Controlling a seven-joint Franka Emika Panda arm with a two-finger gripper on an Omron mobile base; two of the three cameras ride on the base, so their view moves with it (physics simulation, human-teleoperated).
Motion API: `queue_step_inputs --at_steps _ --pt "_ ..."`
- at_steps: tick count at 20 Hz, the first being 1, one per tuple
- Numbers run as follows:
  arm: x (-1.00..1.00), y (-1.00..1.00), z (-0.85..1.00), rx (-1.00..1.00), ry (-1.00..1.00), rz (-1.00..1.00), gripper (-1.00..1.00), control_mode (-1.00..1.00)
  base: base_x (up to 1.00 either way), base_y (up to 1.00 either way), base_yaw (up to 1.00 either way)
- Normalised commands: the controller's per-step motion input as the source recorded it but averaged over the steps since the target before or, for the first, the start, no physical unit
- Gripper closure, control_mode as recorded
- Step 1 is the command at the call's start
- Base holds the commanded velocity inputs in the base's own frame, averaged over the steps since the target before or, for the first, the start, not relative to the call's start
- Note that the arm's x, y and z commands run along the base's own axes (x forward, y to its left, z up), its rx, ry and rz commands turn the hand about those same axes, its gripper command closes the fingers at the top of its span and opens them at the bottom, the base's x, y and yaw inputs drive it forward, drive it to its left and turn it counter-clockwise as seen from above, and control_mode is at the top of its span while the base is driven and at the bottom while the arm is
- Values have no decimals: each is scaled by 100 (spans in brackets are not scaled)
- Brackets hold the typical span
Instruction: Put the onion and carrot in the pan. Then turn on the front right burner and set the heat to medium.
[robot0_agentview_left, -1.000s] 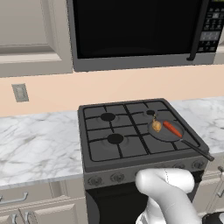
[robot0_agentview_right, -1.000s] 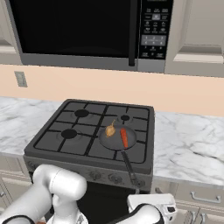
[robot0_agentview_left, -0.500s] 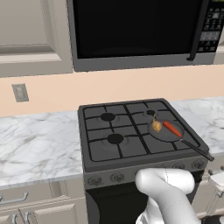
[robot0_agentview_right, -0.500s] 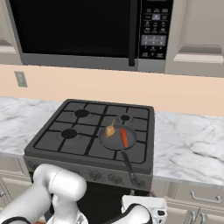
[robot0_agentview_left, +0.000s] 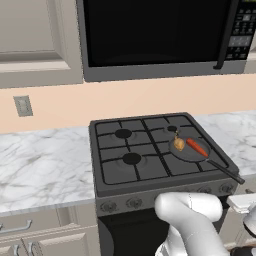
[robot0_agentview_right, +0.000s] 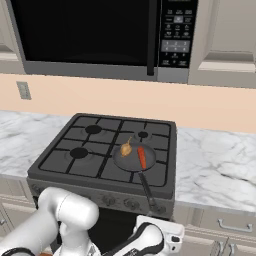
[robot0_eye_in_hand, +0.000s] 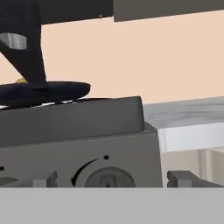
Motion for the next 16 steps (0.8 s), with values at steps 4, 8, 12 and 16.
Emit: queue_step_inputs --at_steps 4,8,12,16 --pt "0 6 -18 0 0 -1 -100 -100 0 0 0" --pt "6 0 -17 0 -2 0 -100 -100 0 0 0" --pt "13 0 -12 -2 -2 0 -100 -100 0 0 0" --pt "0 0 0 -8 0 0 -100 -100 0 0 0"
